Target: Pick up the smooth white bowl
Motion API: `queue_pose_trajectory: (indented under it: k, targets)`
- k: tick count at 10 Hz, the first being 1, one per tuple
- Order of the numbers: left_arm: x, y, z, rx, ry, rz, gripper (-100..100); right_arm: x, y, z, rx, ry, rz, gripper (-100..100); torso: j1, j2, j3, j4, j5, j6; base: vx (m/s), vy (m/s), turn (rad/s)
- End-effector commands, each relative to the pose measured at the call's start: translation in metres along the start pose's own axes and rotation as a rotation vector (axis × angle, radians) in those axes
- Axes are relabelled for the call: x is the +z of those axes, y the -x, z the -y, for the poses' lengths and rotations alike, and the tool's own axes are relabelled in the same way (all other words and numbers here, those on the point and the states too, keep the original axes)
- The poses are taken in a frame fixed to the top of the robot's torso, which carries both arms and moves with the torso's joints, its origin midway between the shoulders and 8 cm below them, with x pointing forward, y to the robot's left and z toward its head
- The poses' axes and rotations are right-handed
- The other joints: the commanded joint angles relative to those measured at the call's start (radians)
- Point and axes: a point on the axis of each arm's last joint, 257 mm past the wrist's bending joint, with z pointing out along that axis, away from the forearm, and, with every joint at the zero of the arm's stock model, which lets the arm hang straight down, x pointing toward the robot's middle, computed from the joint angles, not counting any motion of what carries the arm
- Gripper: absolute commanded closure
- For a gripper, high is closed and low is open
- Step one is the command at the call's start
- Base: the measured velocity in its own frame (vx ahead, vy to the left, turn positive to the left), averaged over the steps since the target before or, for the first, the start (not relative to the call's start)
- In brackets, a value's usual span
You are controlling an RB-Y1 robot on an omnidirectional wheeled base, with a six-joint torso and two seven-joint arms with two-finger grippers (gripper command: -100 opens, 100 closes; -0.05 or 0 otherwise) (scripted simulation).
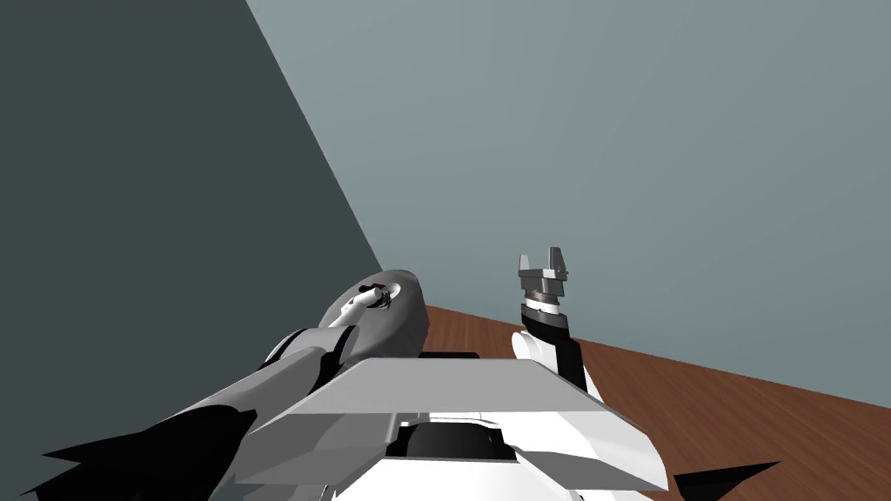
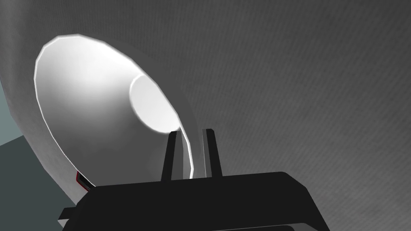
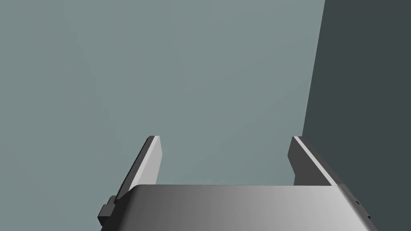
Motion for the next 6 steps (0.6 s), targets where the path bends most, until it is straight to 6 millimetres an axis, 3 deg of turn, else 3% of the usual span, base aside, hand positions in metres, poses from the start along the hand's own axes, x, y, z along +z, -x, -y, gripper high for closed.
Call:
queue_pose_trajectory:
  k: [1, 6]
  targets:
    - [-0.002, 0.005, 0.006, -0.024, -0.003, 0.015, 100, 0.0, 0.0, 0.0, 0.0, 0.0, 0.0, 0, 0.0, 0.0, 0.0, 0.0, 0.0, 0.0, -0.095, 0.039, -0.248]
    - [-0.009, 0.018, 0.024, -0.1, -0.01, 0.056, 100, 0.0, 0.0, 0.0, 0.0, 0.0, 0.0, 0, 0.002, 0.008, 0.005, 0.002, 0.0, 0.0, -0.127, 0.05, -0.185]
